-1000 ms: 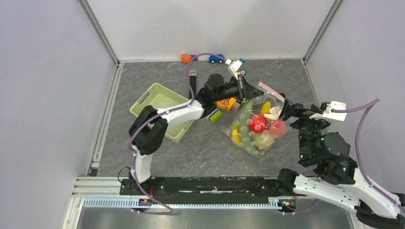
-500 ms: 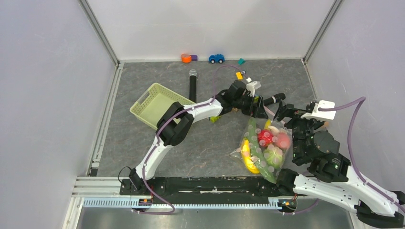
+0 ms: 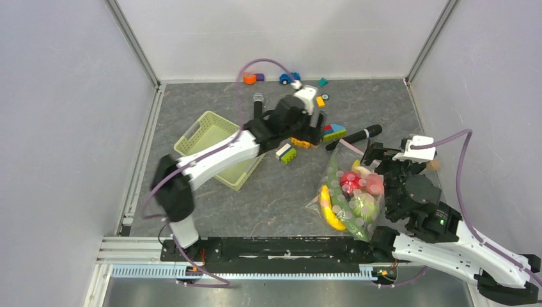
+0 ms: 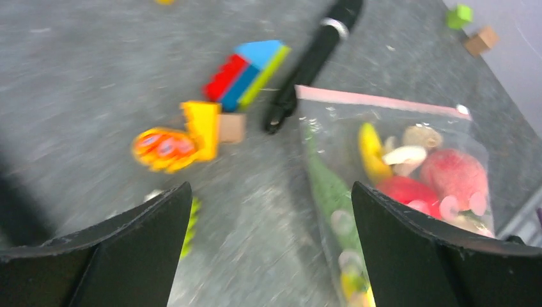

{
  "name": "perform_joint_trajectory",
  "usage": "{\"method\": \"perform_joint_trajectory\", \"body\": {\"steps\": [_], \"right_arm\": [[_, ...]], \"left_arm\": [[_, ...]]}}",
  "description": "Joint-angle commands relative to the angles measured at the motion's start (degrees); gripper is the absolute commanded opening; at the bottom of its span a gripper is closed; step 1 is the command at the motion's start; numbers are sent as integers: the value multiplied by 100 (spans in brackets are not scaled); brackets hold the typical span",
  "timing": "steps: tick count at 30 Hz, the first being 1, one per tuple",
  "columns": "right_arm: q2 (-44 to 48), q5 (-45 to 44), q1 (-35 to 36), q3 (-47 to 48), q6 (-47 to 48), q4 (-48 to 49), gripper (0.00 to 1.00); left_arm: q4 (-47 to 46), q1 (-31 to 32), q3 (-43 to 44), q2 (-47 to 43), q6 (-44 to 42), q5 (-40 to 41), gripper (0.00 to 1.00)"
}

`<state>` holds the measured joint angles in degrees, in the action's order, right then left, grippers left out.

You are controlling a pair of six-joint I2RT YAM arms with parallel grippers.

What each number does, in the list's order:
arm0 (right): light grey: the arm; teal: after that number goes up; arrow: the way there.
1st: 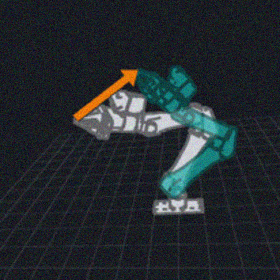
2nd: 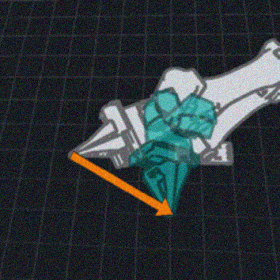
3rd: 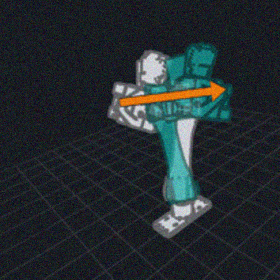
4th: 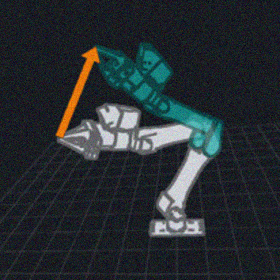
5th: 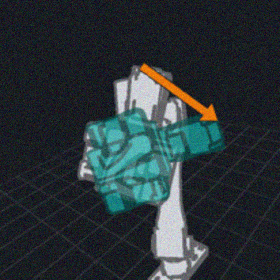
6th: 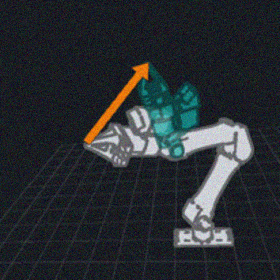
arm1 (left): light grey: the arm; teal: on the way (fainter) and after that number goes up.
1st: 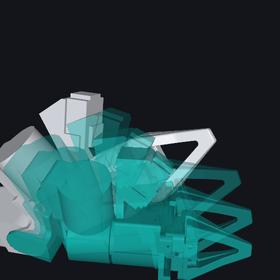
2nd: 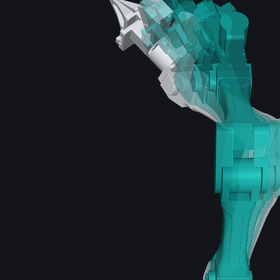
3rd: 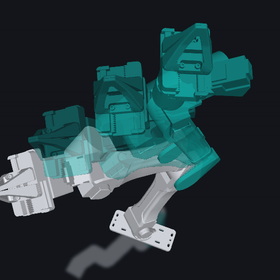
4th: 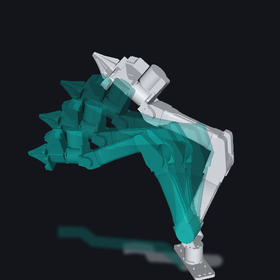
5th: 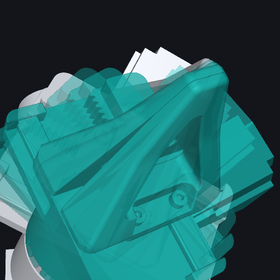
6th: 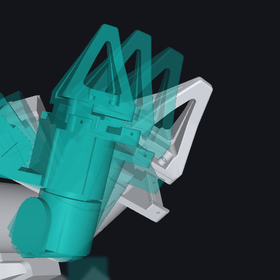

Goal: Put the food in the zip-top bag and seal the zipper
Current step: Reset both arms

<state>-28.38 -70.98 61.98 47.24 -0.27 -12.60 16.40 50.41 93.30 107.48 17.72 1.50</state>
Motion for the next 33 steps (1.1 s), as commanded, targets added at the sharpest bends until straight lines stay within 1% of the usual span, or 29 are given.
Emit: {"method": "perform_joint_trajectory", "body": {"steps": [1,3,5,7,9,13,18,22,24,27,30,33], "right_arm": [[-79,177,-10,59,-1248,-1082,98],[-153,331,-10,40,-2243,-1920,98],[-227,571,-14,-199,-2863,-2291,98],[-361,719,-11,-499,-3070,-2157,98],[-605,911,-10,-707,-2963,-1815,98],[-1065,1272,-10,-1086,-3104,-1350,98],[-1093,1270,-12,-1811,-3527,-572,98],[-743,1406,-10,-2280,-3213,321,98],[-521,1434,-10,-2410,-3193,415,98],[-120,1428,-10,-2774,-3116,694,98],[288,1323,-10,-3093,-3109,960,98],[572,1454,-10,-3341,-3069,1222,98]], "left_arm": [[354,-57,-1514,-1793,291,2165,100],[190,-119,-2540,-2611,654,2553,100],[103,-285,-3325,-3317,954,2750,100],[181,-508,-3858,-3907,1177,2840,100],[408,-669,-4179,-4302,1395,2977,100],[940,-700,-4604,-4949,1958,3398,100],[898,-708,-5139,-5836,2222,3527,100],[803,-708,-5371,-6301,2144,3471,100],[782,-708,-5413,-6424,2080,3435,100],[554,-708,-5430,-6462,1792,3124,100],[563,-708,-5407,-6457,1772,3037,100],[583,-708,-5457,-6453,1842,3088,100]]}}
